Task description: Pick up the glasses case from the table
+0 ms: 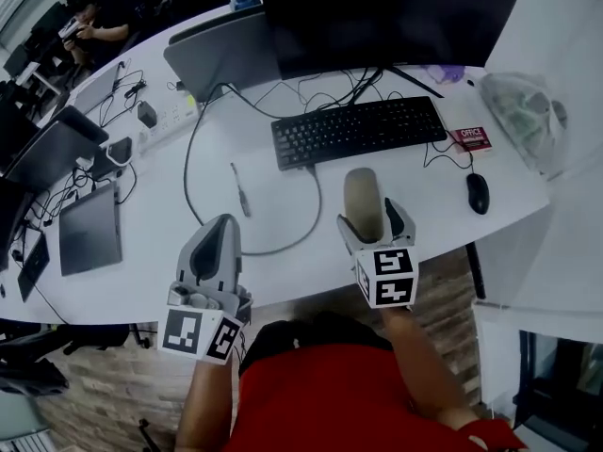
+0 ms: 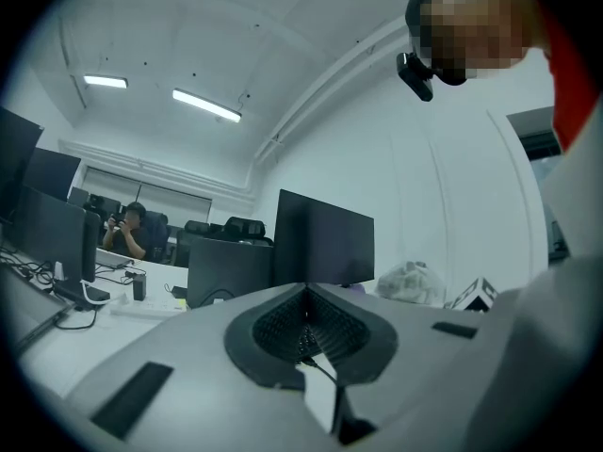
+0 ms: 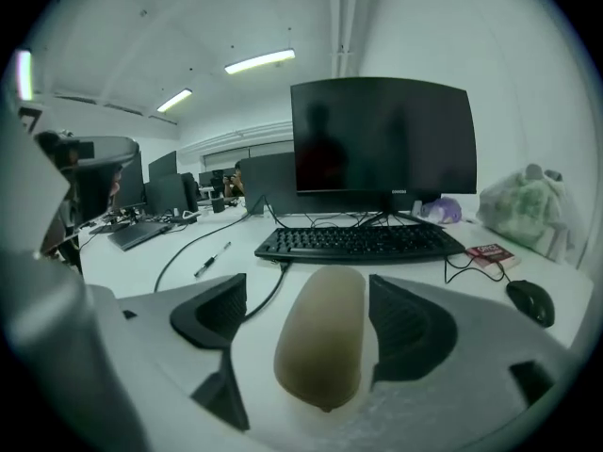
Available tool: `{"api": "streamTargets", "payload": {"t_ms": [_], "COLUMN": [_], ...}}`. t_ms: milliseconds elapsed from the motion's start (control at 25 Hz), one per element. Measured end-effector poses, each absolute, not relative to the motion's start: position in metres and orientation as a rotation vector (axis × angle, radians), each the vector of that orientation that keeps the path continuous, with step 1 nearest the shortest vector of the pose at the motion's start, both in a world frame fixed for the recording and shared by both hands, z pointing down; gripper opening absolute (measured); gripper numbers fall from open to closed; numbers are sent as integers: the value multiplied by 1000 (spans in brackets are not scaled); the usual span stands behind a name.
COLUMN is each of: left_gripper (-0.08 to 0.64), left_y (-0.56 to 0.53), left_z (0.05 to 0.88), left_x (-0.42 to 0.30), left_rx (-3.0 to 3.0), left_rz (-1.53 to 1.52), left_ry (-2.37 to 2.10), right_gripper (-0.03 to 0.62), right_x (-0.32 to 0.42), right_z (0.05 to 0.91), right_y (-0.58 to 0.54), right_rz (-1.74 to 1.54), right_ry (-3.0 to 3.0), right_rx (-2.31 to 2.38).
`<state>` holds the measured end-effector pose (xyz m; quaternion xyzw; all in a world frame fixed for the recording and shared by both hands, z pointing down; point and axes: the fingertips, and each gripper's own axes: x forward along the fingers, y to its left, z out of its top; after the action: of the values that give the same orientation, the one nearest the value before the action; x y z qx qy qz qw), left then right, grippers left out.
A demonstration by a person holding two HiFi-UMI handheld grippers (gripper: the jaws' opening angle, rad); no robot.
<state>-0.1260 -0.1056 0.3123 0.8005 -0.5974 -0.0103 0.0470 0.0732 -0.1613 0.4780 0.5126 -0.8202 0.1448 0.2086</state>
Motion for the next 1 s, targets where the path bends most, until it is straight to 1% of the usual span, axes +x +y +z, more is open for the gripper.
{"api": "streamTargets", "payload": {"t_ms": [80,160,360,520,600,1000], "left_gripper": [9,9,11,11,11,11], "left_y": [-117,-127,-147,-155,-157,-153], "left_z": [316,320,327,333,336,339], "left_x": [-126,-125,-125,-127,-128,-134], "left_rx": [2440,2445,2467,2481,2487,2503], "left_rz": [-20,-10,3,13,16,2], "left_ry": [-1814,-1798,-1737,-1686,-1666,-1622], "right_gripper": [419,436,453,449,437,416], "right_x": [74,76,76,73,75,76], "right_z": [495,512,543,559,565,566], "right_y": [-171,-179,-188,-193,-193,-192], "right_rz": [441,474,573,602,612,624], "right_ry": [-2238,-2191,-2095,-2038,-2009,-2034], "right_rx": [1411,1397,1362,1348,1355,1387]}}
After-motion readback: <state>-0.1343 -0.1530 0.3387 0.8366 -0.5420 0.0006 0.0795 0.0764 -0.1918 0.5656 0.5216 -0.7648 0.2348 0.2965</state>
